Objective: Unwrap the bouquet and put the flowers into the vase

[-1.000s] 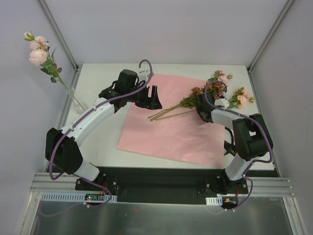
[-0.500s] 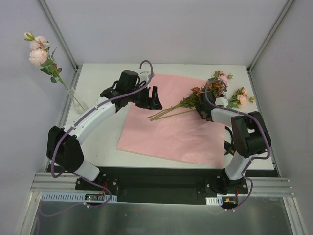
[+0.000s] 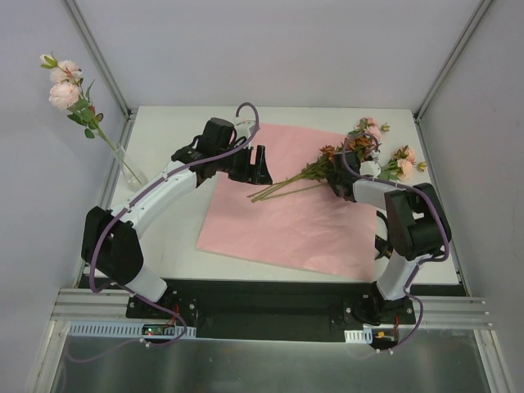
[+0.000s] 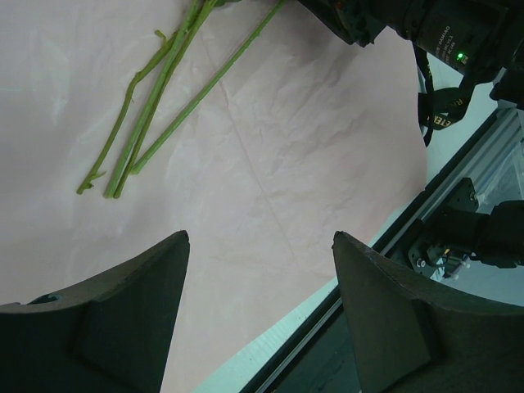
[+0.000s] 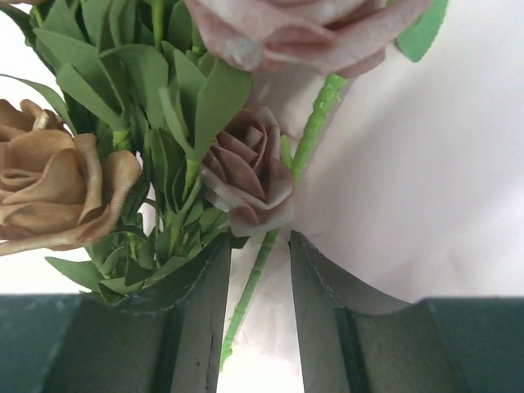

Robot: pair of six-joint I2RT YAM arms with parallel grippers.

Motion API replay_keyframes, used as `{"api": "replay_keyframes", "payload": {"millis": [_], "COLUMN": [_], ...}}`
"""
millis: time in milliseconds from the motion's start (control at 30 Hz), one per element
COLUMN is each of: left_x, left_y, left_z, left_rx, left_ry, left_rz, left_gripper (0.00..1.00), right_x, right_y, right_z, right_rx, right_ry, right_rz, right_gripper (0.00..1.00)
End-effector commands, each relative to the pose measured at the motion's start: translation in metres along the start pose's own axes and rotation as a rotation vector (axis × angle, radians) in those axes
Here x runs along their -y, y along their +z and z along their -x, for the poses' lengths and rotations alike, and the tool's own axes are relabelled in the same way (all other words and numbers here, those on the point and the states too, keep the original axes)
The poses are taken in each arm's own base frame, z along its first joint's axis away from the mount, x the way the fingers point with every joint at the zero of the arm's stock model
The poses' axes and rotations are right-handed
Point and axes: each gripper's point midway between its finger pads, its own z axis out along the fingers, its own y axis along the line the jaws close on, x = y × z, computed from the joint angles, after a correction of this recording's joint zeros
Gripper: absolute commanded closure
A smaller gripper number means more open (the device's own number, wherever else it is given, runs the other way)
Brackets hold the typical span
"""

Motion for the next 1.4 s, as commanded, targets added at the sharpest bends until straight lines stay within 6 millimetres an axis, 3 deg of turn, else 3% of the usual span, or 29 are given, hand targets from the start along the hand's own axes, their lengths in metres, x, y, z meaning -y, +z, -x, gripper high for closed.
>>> {"api": "replay_keyframes", "payload": {"millis": [0, 100, 200, 367, 400, 500, 767, 867, 967, 1067, 1100, 1300, 1367], "left_x": [0.004, 0.004, 0.004, 0.003, 0.004, 0.003, 0.002, 0.001, 0.001, 0.001, 0.001, 0.005, 0.013], "left_y": [0.0, 0.0, 0.001, 0.001, 0.0, 0.0, 0.002, 0.002, 0.001, 0.001, 0.001, -0.002, -0.005], "left_z": [0.003, 0.004, 0.003, 0.004, 0.004, 0.004, 0.003, 0.003, 0.004, 0.004, 0.004, 0.006, 0.008], "left_rx": [0.008, 0.008, 0.005, 0.009, 0.008, 0.009, 0.005, 0.006, 0.008, 0.009, 0.008, 0.016, 0.015], "left_ry": [0.004, 0.002, 0.001, 0.001, 0.001, 0.001, -0.001, -0.002, 0.001, 0.004, 0.004, 0.024, 0.045], "left_rz": [-0.03, -0.03, -0.03, -0.027, -0.03, -0.025, -0.022, -0.021, -0.02, -0.019, -0.019, -0.033, -0.07], "left_gripper": [0.3, 0.3, 0.3, 0.3, 0.3, 0.3, 0.3, 0.3, 0.3, 0.3, 0.3, 0.23, 0.2], "right_x": [-0.014, -0.012, -0.01, -0.007, 0.001, -0.002, 0.024, 0.024, 0.016, -0.002, -0.017, -0.075, -0.091], "right_y": [0.004, 0.005, 0.004, -0.002, -0.003, -0.016, -0.058, -0.074, -0.09, -0.105, -0.114, -0.154, -0.166], "right_z": [0.007, 0.008, 0.012, 0.023, 0.021, 0.03, 0.056, 0.071, 0.083, 0.09, 0.092, 0.081, 0.068], "right_rx": [0.01, 0.011, 0.025, 0.063, 0.064, 0.09, 0.207, 0.26, 0.304, 0.351, 0.371, 0.39, 0.349], "right_ry": [0.04, 0.057, 0.076, 0.132, 0.136, 0.17, 0.262, 0.252, 0.17, 0.037, 0.014, -0.205, -0.274], "right_rz": [0.025, 0.019, 0.017, 0.031, 0.02, 0.052, 0.092, 0.117, 0.148, 0.213, 0.28, 0.568, 0.674], "right_gripper": [0.63, 0.69, 0.83, 0.97, 0.99, 0.99, 0.99, 0.99, 0.99, 0.99, 0.99, 0.99, 0.99]}}
